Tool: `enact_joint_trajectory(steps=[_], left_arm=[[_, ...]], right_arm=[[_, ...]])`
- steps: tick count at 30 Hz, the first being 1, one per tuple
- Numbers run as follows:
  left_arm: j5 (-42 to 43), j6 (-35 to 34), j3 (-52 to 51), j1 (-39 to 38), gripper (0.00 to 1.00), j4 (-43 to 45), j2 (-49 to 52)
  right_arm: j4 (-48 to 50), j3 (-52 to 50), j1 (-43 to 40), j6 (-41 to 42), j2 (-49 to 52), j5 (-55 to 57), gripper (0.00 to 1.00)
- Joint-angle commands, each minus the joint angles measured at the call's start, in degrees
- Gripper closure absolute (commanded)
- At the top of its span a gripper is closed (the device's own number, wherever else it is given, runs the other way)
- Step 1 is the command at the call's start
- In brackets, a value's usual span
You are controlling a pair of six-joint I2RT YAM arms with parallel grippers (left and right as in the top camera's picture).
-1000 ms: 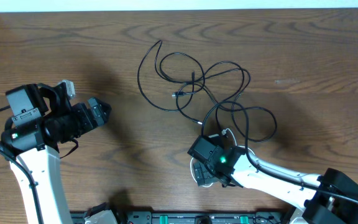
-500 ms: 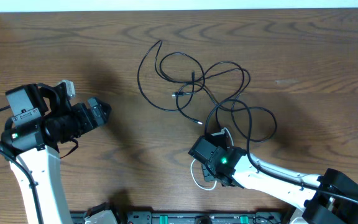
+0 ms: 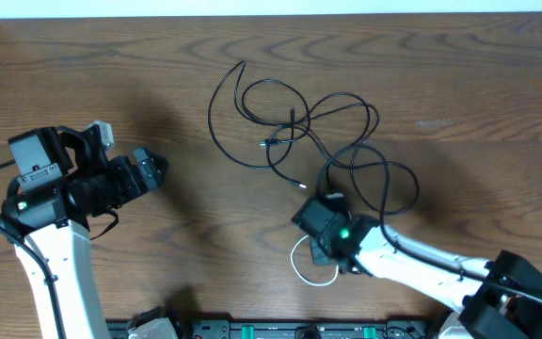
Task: Untangle cables
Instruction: 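Carry the white cable right and drop it off the table edge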
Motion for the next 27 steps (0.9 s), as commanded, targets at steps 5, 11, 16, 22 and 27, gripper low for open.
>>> enact_joint_trajectory(steps=[5, 11, 16, 22, 27], left_arm=[[0.94, 0.63, 0.76, 0.22, 0.02, -0.17, -0.57], [0.94, 0.66, 0.76, 0.22, 0.02, -0.15, -0.57], [0.92, 0.66, 0.76, 0.22, 0.02, -0.15, -0.57], [0.92, 0.85, 0.76, 0.22, 0.02, -0.13, -0.57], [0.92, 0.85, 0.76, 0.22, 0.02, -0.13, -0.57]], right_arm=[[-3.30, 20.85, -14.88, -14.84, -7.43, 3.45, 0.99], [-3.72, 35.85, -28.24, -19.63, -10.86, 3.26, 0.99], [-3.67, 43.25, -41.22, -22.75, -11.41, 4.35, 0.99], [-3.52, 45.97, -59.82, -22.73, -11.34, 3.63, 0.99], [-5.05, 45.97, -70.12, -23.34, -10.47, 3.67, 0.99]])
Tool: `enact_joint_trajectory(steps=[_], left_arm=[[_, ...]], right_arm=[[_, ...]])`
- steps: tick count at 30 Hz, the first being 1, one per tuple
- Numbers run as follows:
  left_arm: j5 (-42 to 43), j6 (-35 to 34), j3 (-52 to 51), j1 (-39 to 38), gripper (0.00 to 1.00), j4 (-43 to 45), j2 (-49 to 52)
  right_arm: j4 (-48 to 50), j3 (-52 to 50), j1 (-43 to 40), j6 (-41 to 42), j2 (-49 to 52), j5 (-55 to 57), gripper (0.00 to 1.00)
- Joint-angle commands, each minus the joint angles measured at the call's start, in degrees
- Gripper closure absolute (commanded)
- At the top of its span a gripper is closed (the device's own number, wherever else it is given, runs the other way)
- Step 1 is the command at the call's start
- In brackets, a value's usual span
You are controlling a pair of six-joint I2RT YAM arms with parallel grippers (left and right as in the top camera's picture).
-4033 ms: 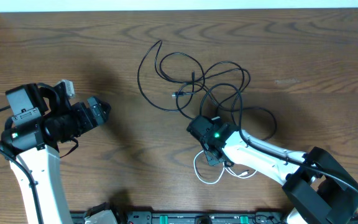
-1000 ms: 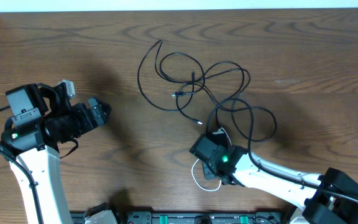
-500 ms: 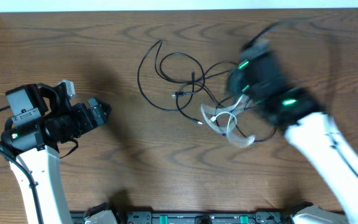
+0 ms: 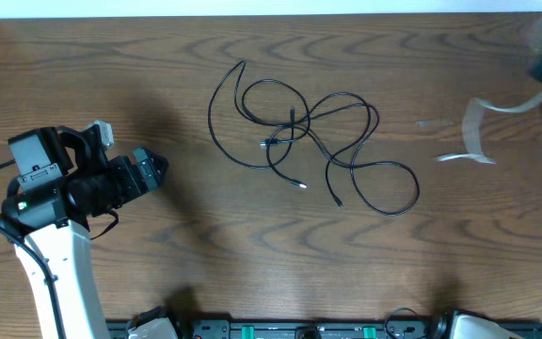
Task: Untangle cables
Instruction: 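Carry the white cable right and drop it off the table edge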
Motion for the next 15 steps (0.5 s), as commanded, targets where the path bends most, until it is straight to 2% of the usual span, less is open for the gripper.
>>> enact_joint_trajectory(steps=[1, 8, 10, 15], left_arm=[[0.90, 0.83, 0.76, 0.22, 0.02, -0.11, -0.57], [0.90, 0.83, 0.76, 0.22, 0.02, -0.13, -0.57], [0.90, 0.83, 0.76, 0.22, 0.02, -0.15, -0.57], [0.87, 1.05, 0.76, 0.22, 0.02, -0.15, -0.55]], right_arm=[[-0.31, 1.14, -7.04, -2.27, 1.03, 0.04, 0.99], [2.14, 1.14, -18.84, -3.76, 2.86, -0.92, 0.99], [5.25, 1.14, -22.75, -5.64, 4.66, -5.49, 0.99], [10.78, 1.16, -29.38, -4.22, 10.91, -16.24, 0.99]])
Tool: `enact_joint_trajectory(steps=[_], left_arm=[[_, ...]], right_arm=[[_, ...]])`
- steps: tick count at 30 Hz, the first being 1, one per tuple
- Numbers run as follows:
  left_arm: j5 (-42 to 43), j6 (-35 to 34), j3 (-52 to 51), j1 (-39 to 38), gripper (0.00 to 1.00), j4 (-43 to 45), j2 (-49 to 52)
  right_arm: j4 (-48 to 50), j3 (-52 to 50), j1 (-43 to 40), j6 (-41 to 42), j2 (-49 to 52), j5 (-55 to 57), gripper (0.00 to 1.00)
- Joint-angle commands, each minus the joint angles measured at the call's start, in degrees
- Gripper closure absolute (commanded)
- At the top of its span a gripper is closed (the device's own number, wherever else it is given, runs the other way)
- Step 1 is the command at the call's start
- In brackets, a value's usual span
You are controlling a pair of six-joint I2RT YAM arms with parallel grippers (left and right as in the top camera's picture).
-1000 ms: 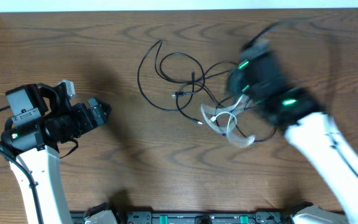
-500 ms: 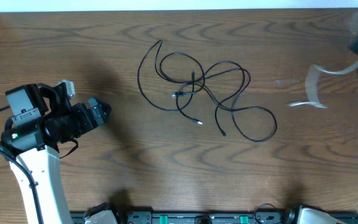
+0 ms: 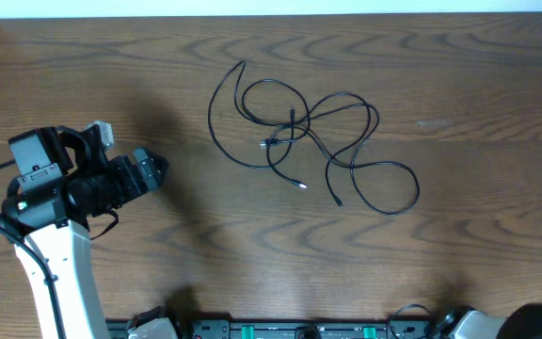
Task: Untangle cables
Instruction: 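Carry the white cable right and drop it off the table edge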
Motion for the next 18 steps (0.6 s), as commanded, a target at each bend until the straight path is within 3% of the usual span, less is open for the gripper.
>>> enact_joint_trajectory(steps=[1, 14, 15, 16, 18], left_arm=[[0.87, 1.05, 0.76, 0.22, 0.02, -0.13, -0.57], [0.87, 1.03, 0.76, 0.22, 0.02, -0.59, -0.55], [0.87, 1.05, 0.76, 0.22, 0.02, -0.83, -0.55], [0.87, 1.05, 0.76, 0.22, 0.02, -0.96, -0.55], [0.87, 1.05, 0.76, 0.22, 0.02, -1.01, -0.55]], right_arm=[[2.51, 0.98, -4.15, 0.66, 5.77, -9.68, 0.99], [9.22, 1.07, -14.82, 14.23, 25.79, -27.69, 0.99], [7.48, 1.07, -15.30, 14.16, 28.20, -29.07, 0.85], [6.05, 1.07, -15.45, 14.14, 29.57, -29.46, 0.51], [3.58, 1.07, -15.47, 14.12, 31.76, -29.90, 0.01]])
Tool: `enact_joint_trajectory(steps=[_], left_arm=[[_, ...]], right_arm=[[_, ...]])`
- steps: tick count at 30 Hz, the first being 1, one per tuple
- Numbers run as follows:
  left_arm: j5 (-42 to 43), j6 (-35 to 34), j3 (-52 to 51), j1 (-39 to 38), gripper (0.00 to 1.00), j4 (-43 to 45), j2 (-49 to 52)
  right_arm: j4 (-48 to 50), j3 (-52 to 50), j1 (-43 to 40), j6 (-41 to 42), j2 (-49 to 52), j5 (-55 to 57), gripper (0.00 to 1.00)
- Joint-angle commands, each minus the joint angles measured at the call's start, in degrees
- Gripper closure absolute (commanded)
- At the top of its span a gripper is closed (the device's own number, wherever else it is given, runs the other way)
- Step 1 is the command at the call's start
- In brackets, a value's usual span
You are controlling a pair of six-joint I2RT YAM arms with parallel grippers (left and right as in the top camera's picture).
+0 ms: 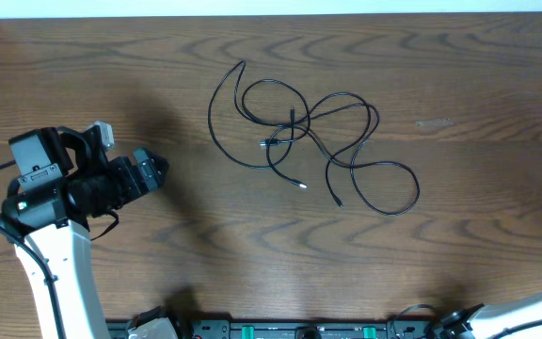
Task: Untangle cables
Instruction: 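Carry the white cable right and drop it off the table edge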
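Observation:
Black cables (313,132) lie tangled in loops on the wooden table's middle, with loose plug ends near the centre. My left gripper (153,169) hovers well left of the tangle, pointing toward it with nothing seen in it; its jaw gap does not show from above. Only a pale link of the right arm shows at the bottom right corner, and its gripper is out of frame. A small white tip pokes in at the right edge; what it belongs to is unclear.
The wooden table (158,273) runs to a white far edge (280,8). A dark equipment rail (290,330) with green lights lies along the near edge. The left arm's base and cable (36,188) occupy the left side.
A small white tip has appeared at the right edge, and a pale link of the right arm now shows at the bottom right. The black tangle and left arm are unchanged.
My right gripper was at the tangle's near side beside a white cable loop. Then that arm was at the far right with the white cable trailing, leaving only black cables. Then it was almost out of frame, and stays so now. The left arm never moved.

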Motion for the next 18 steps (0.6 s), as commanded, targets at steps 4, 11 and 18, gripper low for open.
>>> enact_joint_trajectory(steps=[4, 11, 18], left_arm=[[0.90, 1.03, 0.76, 0.22, 0.02, -0.31, -0.55], [0.90, 1.03, 0.76, 0.22, 0.02, -0.28, -0.55], [0.94, 1.79, 0.76, 0.22, 0.02, -0.26, -0.55]], right_arm=[[-7.02, 0.83, 0.33, 1.33, 5.29, -4.98, 0.01], [-17.64, 0.83, 1.53, 6.10, 4.04, -7.41, 0.01], [-27.78, 0.83, 8.15, -1.84, 2.69, -14.49, 0.01]])
